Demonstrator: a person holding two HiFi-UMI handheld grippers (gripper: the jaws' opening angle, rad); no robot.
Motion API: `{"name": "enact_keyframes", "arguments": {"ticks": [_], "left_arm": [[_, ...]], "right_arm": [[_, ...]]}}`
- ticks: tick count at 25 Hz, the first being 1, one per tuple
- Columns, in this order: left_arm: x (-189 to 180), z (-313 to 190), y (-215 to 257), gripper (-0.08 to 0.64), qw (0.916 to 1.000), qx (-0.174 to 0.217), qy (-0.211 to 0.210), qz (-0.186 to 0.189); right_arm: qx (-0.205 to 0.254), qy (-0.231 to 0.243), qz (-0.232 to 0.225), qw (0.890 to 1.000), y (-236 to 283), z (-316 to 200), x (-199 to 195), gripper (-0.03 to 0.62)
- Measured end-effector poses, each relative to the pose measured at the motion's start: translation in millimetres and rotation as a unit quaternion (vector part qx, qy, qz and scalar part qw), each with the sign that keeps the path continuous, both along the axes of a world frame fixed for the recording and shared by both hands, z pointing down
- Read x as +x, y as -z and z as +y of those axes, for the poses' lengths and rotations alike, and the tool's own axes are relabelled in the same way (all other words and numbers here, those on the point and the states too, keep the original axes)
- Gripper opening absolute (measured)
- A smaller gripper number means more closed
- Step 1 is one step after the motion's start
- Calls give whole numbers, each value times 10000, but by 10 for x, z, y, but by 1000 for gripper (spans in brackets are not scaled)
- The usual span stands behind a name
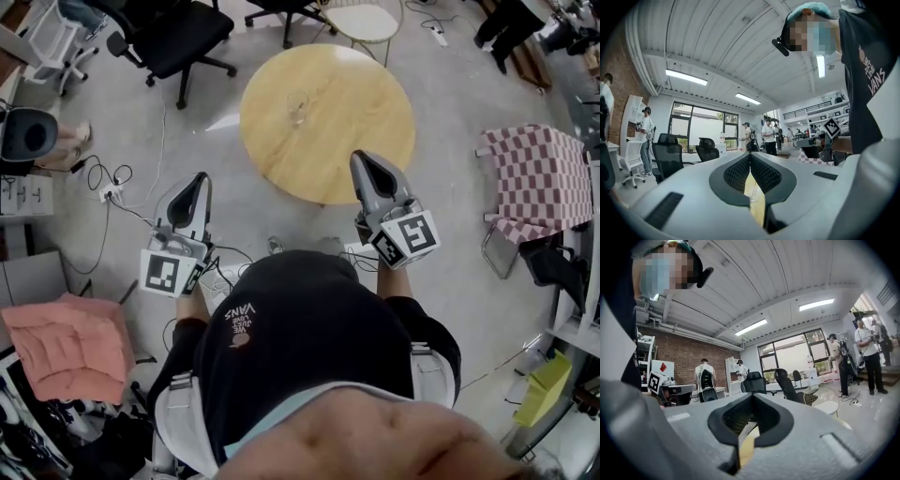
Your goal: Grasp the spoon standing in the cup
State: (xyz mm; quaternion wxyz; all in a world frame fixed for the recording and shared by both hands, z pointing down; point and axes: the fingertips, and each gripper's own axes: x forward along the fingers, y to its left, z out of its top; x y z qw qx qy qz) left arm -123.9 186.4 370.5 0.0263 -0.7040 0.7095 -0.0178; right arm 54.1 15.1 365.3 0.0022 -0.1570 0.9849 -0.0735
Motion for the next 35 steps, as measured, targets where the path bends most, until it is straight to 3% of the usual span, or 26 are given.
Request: {"name": "enact_keyframes", "arguments": {"ticks": [6,13,19,27,35], "left_arm": [[-68,-59,-103,-2,9998,-11,-185,93],[39,-354,-108,-2,9998,19,-164,114],[-48,-635,4,-2,9999,110,-62,49],[136,-1290,42,-2,9993,147,-245,-255],[207,-1759,-70,-2,9996,-81,-257,13]], "right_arm": [[-98,-226,246,9994,-177,39,37,-3],[-104,-248,240,9994,-161,-273,108,-3],[-82,-52,195,9998,-103,-535,-40,-3],[-130,-28,82,9999,-94,-1106,110,-3],[-269,98,93,9995,-160,-1430,80,-3]]}}
